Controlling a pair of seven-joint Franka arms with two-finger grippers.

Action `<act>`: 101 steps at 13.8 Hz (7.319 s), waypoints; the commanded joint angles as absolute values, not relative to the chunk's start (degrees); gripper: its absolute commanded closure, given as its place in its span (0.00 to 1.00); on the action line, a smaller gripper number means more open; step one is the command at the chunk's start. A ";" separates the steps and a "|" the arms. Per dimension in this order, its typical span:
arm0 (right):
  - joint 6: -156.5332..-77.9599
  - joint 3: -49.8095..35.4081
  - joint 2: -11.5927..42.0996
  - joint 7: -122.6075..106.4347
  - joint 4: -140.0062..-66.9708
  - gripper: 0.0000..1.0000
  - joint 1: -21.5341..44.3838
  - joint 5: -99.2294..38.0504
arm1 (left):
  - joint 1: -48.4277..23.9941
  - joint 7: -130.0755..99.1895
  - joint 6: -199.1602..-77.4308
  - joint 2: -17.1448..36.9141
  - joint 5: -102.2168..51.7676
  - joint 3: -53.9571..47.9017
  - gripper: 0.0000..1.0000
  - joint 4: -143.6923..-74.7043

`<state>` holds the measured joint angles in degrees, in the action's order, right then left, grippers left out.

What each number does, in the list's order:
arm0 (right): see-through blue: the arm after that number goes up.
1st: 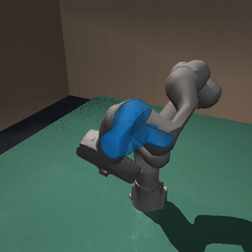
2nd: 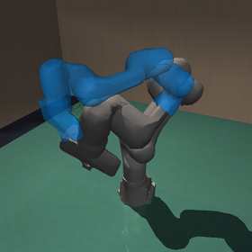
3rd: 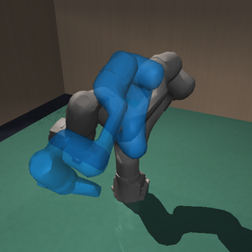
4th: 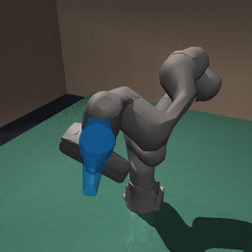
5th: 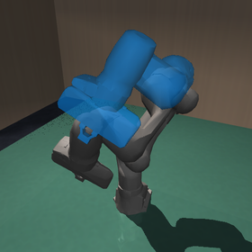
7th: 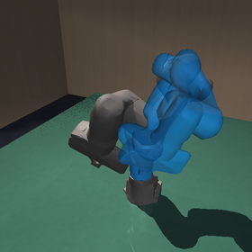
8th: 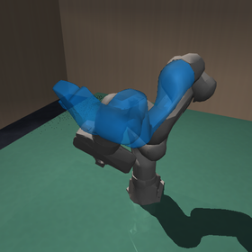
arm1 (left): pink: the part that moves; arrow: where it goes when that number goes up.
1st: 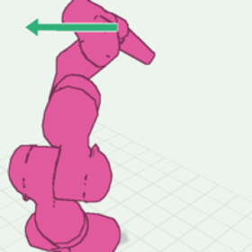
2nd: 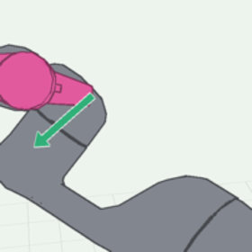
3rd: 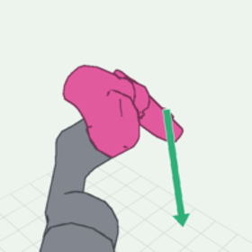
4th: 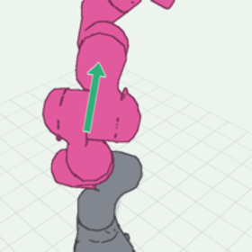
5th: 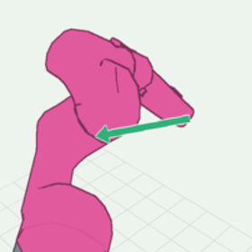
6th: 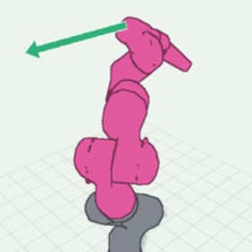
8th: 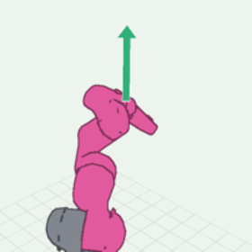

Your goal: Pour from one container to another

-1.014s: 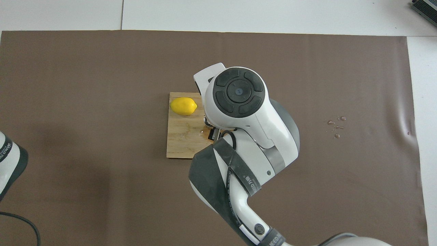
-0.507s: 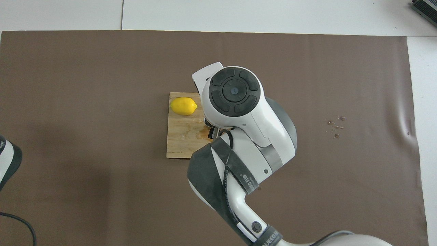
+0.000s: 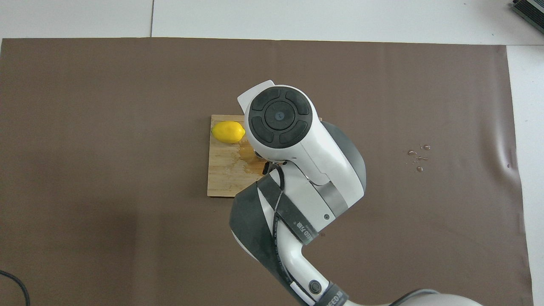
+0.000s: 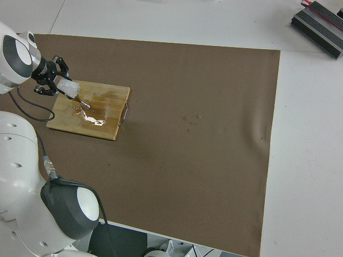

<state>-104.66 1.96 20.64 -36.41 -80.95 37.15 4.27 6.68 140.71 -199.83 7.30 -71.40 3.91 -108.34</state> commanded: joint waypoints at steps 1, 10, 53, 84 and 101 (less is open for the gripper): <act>-103.80 1.58 21.09 -35.51 -79.98 1.00 37.09 5.98 | 6.24 141.77 -200.39 6.68 -71.10 3.61 0.28 -108.46; -104.24 1.49 21.36 -35.42 -80.07 1.00 37.18 6.68 | 5.27 110.71 -200.48 6.33 -75.59 2.99 0.28 -107.93; -114.08 1.32 10.36 -85.24 -105.47 0.98 -9.56 -37.44 | 5.01 20.92 -166.07 6.15 -44.58 6.06 0.00 -97.48; -116.28 1.23 12.14 -90.58 -104.69 0.00 -14.07 -40.11 | -10.54 4.93 -95.01 -2.11 -0.18 6.50 0.00 -96.59; -109.63 1.67 5.54 0.52 -95.19 0.00 1.85 0.00 | -13.45 1.76 -95.80 -4.04 3.52 6.24 0.00 -100.02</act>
<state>-114.11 1.27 6.84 -3.28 -96.38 2.56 -1.03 -13.16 2.98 -94.70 -2.35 2.19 5.96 -98.03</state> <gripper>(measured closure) 0.000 0.000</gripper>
